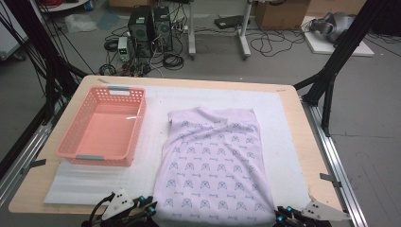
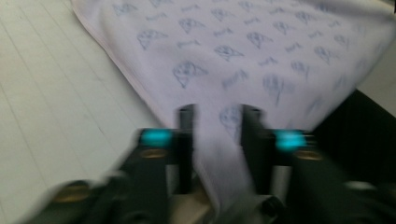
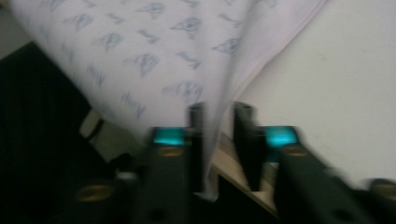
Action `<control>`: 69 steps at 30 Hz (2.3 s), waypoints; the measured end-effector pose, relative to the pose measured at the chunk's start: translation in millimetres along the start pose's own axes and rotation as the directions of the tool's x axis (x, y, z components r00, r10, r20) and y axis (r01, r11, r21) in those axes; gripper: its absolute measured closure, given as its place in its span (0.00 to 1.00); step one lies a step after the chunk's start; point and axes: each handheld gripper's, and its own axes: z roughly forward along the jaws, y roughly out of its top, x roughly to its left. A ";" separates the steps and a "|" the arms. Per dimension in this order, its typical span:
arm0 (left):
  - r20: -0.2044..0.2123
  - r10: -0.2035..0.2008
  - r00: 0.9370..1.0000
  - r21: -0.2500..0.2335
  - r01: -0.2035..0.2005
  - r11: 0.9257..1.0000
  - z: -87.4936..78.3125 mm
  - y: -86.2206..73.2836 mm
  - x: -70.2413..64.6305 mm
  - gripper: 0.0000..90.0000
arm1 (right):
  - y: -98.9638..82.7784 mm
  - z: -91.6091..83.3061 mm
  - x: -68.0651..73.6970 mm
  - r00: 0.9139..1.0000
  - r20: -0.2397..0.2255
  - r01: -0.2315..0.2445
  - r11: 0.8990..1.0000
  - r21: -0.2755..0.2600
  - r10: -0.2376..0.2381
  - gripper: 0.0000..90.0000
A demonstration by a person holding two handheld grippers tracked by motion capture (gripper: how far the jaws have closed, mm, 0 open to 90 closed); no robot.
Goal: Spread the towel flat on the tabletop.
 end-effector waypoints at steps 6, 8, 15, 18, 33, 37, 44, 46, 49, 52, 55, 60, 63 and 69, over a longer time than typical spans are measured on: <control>-0.060 -0.039 0.997 -0.015 0.038 0.999 30.7 19.7 22.0 0.61 | 14.4 22.5 -9.7 0.997 0.081 -0.018 1.000 -0.007 0.018 0.65; -0.068 -0.062 0.996 0.008 0.062 0.998 44.3 24.2 29.6 0.60 | 24.0 37.3 -15.4 0.993 0.112 -0.031 1.000 0.002 0.031 0.61; -0.135 0.035 0.990 0.073 -0.026 0.997 63.0 20.7 26.6 0.84 | 37.8 70.0 -25.5 0.991 0.130 -0.049 0.998 0.037 0.044 0.94; -0.135 0.015 0.991 0.078 -0.004 0.997 58.8 19.8 25.8 0.97 | 37.1 66.1 -21.6 0.993 0.116 -0.022 0.998 0.059 0.015 0.97; -0.044 0.001 0.999 -0.006 -0.001 1.000 20.6 12.4 15.1 0.59 | 19.1 29.0 -5.8 0.999 0.041 -0.016 1.000 0.018 0.016 0.67; -0.037 -0.010 0.999 -0.022 0.009 1.000 42.3 33.9 29.5 0.56 | 34.5 43.1 -19.0 0.994 0.095 -0.056 0.998 -0.033 0.059 0.63; -0.089 -0.071 0.993 0.009 0.072 0.997 76.9 52.8 51.8 0.65 | 56.1 71.6 -39.6 0.982 0.169 -0.080 0.996 -0.036 0.085 0.63; -0.125 -0.102 0.987 0.040 0.107 0.993 88.7 55.7 59.8 0.67 | 61.0 84.6 -48.3 0.976 0.193 -0.094 0.995 -0.034 0.099 0.64; -0.143 -0.095 0.985 0.062 0.105 0.993 102.1 59.5 65.3 0.69 | 65.3 96.2 -56.7 0.975 0.196 -0.099 0.995 -0.018 0.101 0.67; -0.228 -0.020 0.974 0.084 0.040 0.996 108.8 59.7 64.6 0.91 | 69.5 105.4 -64.7 0.979 0.179 -0.098 0.995 -0.007 0.098 0.75; -0.273 -0.028 0.962 0.097 0.057 0.994 103.4 62.0 64.3 0.98 | 72.0 104.2 -73.6 0.989 0.122 -0.088 0.996 0.016 0.085 0.98; -0.260 -0.049 0.964 0.078 0.072 0.994 93.7 53.5 68.5 0.97 | 70.6 91.6 -84.9 0.995 0.097 -0.044 0.997 0.062 0.037 0.98; -0.215 -0.054 0.975 0.055 0.068 0.996 104.2 67.6 71.0 0.75 | 73.6 92.4 -89.4 0.997 0.080 -0.027 0.999 0.047 0.024 0.78; -0.177 -0.085 0.981 0.012 0.089 0.996 133.2 96.2 84.9 0.53 | 96.6 97.6 -110.3 0.996 0.085 -0.029 0.998 -0.048 0.033 0.60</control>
